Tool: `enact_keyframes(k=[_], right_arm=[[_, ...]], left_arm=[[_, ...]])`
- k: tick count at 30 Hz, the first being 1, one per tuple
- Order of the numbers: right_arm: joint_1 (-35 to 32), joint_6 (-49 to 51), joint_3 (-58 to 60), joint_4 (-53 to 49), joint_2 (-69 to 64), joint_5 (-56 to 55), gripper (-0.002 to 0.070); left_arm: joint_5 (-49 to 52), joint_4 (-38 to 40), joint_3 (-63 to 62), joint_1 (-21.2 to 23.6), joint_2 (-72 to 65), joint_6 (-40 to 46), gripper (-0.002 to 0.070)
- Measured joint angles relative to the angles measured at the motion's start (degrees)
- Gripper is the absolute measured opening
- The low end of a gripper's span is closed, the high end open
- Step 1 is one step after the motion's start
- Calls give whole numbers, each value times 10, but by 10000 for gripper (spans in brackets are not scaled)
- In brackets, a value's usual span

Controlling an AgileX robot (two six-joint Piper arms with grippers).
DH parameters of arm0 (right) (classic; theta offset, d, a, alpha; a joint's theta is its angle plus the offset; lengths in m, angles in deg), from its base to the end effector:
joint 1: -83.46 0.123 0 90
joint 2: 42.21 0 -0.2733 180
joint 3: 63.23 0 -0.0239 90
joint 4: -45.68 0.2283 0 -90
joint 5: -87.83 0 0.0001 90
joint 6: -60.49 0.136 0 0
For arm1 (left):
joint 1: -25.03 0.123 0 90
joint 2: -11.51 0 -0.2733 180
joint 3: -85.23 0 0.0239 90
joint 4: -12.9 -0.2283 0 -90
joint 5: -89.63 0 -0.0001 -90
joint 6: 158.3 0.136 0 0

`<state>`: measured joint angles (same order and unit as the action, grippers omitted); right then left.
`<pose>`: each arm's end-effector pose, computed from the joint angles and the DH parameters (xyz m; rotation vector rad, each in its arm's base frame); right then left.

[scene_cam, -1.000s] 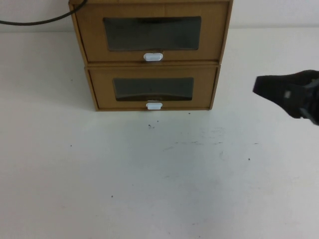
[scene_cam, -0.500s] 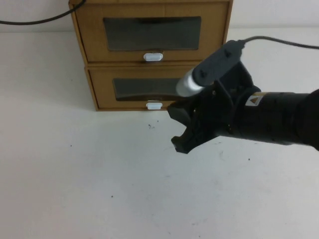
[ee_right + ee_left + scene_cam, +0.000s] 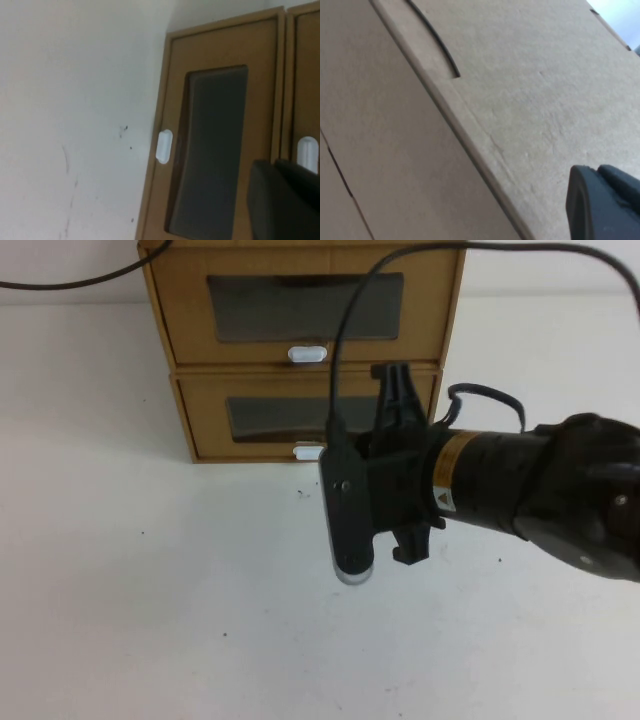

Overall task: Open the shoe box
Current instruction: 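Pull the top drawer of the cardboard box fully open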

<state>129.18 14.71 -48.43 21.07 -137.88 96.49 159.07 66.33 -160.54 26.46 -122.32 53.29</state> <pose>0.2635 0.2579 0.2730 -1.7423 1.1376 -0.3264 0.4671 -0.0907 0.3750 0.5514 1.9947 -0.8427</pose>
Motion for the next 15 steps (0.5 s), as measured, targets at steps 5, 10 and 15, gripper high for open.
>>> enact_keyframes(k=[5, 10, 15], right_arm=[[1, 8, -28, -123, -27, 50, -20], [2, 173, -85, -344, -36, 133, -21], [11, 479, -114, -633, -36, 179, -21]], left_arm=[[0, 3, 0, 0, 0, 0, -6], [0, 8, 0, 0, 0, 0, -6], [0, 10, 0, 0, 0, 0, -6]])
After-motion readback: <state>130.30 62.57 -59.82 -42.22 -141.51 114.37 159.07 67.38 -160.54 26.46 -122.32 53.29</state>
